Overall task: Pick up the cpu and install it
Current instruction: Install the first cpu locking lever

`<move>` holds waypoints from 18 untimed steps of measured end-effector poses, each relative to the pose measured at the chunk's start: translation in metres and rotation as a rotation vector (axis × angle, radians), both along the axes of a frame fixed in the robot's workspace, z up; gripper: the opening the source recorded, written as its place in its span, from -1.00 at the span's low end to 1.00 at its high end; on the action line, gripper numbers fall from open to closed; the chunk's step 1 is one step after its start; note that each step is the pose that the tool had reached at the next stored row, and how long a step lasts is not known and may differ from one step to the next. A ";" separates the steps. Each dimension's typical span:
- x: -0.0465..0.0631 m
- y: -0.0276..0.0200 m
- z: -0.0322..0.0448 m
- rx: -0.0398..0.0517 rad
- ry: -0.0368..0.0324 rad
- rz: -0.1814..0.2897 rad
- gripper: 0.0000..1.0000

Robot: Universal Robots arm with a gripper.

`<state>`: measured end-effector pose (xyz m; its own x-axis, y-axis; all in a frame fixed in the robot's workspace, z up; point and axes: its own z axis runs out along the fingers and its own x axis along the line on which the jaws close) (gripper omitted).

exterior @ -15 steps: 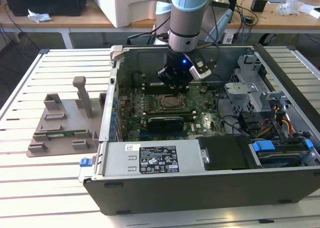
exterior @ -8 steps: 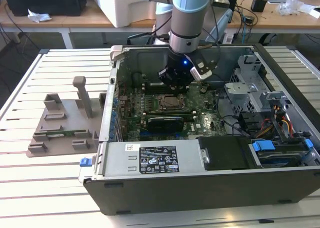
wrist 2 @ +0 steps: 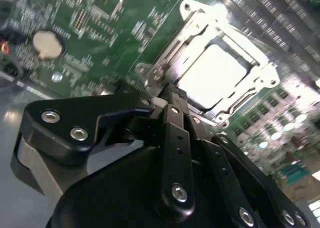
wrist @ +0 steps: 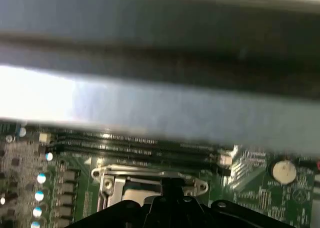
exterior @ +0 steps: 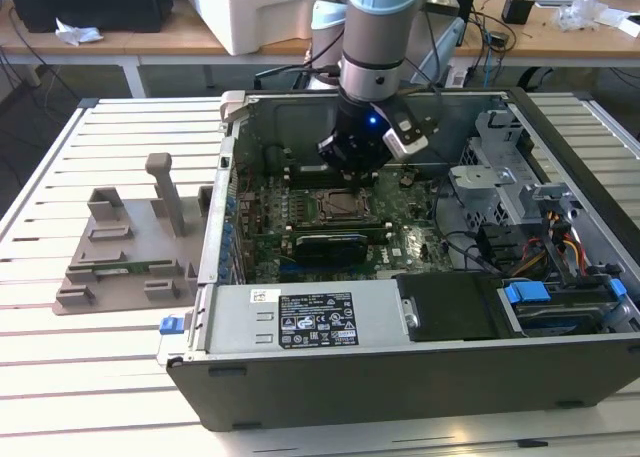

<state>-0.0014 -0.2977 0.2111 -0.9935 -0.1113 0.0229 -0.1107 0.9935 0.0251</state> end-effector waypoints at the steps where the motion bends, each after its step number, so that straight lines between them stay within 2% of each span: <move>1: 0.000 -0.0020 -0.0001 -0.0067 -0.0001 0.000 -0.79; 2: 0.000 -0.0054 -0.0001 -0.0140 0.0000 0.000 -0.79; 3: 0.000 -0.0084 0.0000 -0.0166 0.0000 0.000 -0.79; 4: 0.000 -0.0163 -0.0001 -0.0179 0.0000 0.000 -0.79; 5: 0.000 -0.0209 -0.0001 -0.0180 -0.0001 0.000 -0.79; 7: 0.000 -0.0254 0.0000 -0.0180 -0.0001 0.000 -0.79; 8: 0.000 -0.0255 0.0024 -0.0179 -0.0001 0.000 -0.79; 10: 0.000 -0.0255 0.0142 -0.0179 -0.0001 0.000 -0.79; 11: 0.000 -0.0255 0.0287 -0.0179 -0.0001 0.000 -0.79; 12: 0.000 -0.0255 0.0398 -0.0179 0.0000 0.000 -0.79; 15: 0.000 -0.0255 0.0488 -0.0181 0.0000 0.000 -0.79; 18: 0.000 -0.0255 0.0634 -0.0180 0.0000 0.000 -0.79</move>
<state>-0.0014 -0.3233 0.2745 -0.9936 -0.1106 0.0248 -0.1105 0.9939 0.0072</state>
